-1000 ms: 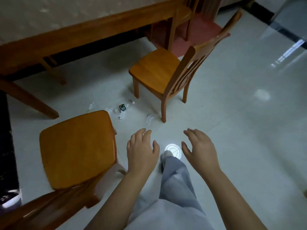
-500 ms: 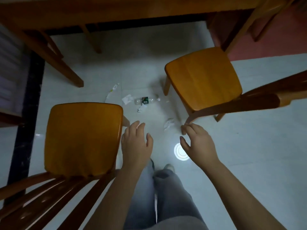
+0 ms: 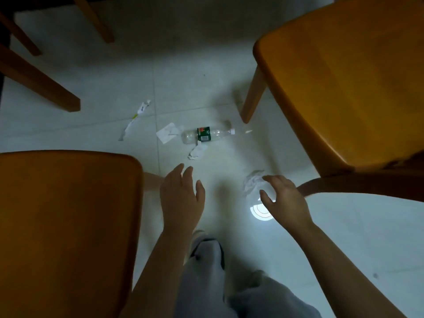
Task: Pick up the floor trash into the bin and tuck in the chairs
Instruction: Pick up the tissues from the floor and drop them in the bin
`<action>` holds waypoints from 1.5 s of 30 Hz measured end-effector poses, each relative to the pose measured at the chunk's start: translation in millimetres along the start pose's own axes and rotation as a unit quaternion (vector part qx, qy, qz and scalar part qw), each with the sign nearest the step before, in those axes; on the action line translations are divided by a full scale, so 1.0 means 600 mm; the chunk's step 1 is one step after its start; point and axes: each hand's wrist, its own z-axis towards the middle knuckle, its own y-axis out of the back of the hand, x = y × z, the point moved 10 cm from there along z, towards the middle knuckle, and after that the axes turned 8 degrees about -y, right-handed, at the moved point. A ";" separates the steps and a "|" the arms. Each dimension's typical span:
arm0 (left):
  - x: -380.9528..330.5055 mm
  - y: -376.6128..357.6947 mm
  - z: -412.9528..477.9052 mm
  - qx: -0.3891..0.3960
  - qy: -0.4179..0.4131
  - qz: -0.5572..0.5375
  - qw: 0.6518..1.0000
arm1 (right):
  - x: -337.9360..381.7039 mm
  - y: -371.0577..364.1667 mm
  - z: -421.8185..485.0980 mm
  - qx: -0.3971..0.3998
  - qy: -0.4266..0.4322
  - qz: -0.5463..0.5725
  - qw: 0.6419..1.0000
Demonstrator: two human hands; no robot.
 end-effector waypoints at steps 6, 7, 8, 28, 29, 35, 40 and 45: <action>0.054 -0.191 0.081 -0.001 -0.045 0.017 0.999 | -0.127 -0.163 0.097 0.004 -0.012 -0.022 1.000; 0.059 -0.222 0.093 0.003 -0.055 0.023 0.998 | -0.141 -0.190 0.112 0.005 -0.004 -0.031 1.000; 0.064 -0.251 0.103 0.004 -0.065 0.027 0.997 | -0.153 -0.215 0.125 0.009 0.003 -0.035 0.999; 0.118 -0.416 0.129 -0.060 -0.129 0.005 0.990 | -0.310 -0.419 0.233 0.103 -0.043 -0.079 0.991; 0.116 -0.416 0.129 -0.062 -0.132 0.006 0.989 | -0.311 -0.424 0.231 0.100 -0.044 -0.073 0.991; 0.117 -0.433 0.126 -0.048 -0.123 0.005 0.991 | -0.314 -0.454 0.229 0.102 -0.035 -0.057 0.992; 0.105 -0.443 0.128 -0.045 -0.127 -0.001 0.991 | -0.303 -0.455 0.239 0.103 -0.041 -0.019 0.994; 0.125 -0.456 0.145 -0.052 -0.116 0.004 0.992 | -0.253 -0.401 0.297 0.048 -0.015 0.012 0.999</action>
